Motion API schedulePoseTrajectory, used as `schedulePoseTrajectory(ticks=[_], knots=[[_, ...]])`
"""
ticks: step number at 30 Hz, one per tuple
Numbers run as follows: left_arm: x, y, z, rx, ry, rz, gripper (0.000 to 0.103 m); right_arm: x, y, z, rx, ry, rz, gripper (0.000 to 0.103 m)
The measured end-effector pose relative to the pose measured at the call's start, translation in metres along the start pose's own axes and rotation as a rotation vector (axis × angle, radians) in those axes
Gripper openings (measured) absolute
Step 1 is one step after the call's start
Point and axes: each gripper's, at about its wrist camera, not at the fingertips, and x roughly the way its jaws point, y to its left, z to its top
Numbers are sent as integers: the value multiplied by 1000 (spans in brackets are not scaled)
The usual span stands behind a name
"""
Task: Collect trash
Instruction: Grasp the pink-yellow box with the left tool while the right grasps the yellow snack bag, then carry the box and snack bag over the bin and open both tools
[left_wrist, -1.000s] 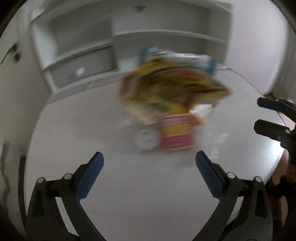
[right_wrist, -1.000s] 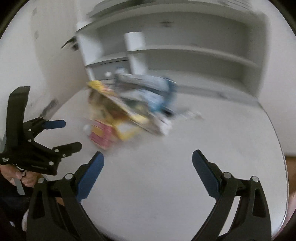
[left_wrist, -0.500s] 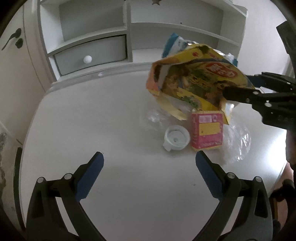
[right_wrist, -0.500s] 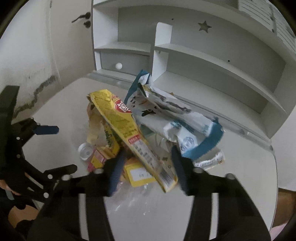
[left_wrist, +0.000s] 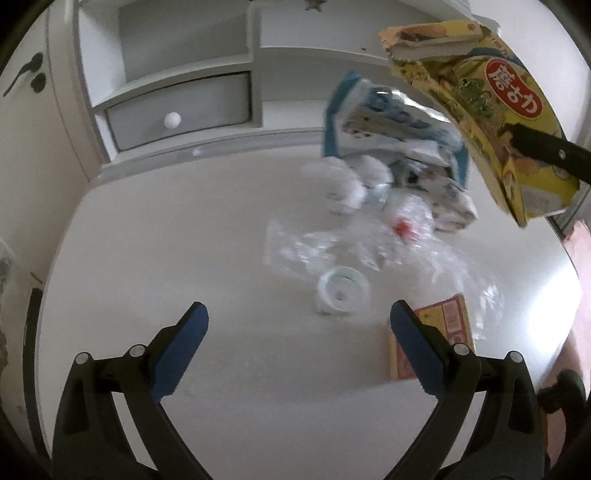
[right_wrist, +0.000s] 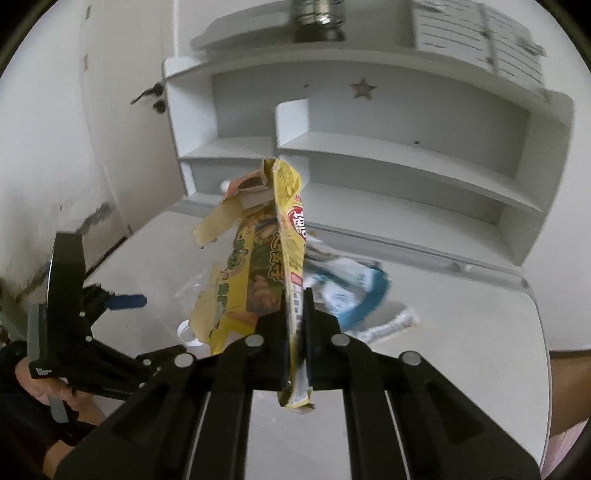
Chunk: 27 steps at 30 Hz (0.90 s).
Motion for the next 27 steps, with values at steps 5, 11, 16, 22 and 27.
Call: schedulePoseTrajectory(ticks=[5, 11, 16, 22, 27], knots=[[-28, -38, -5, 177, -78, -65, 96, -26, -25, -16, 65, -10, -14, 7], [-13, -76, -23, 292, -14, -101, 96, -48, -53, -52, 140, 7, -47, 7], [9, -79, -23, 244, 50, -111, 95, -62, -70, -77, 198, 7, -67, 7], [15, -78, -23, 200, 66, -84, 53, -77, -89, -104, 259, 5, -87, 7], [-12, -79, -19, 166, 33, -97, 53, -95, -111, -127, 314, -2, -124, 7]])
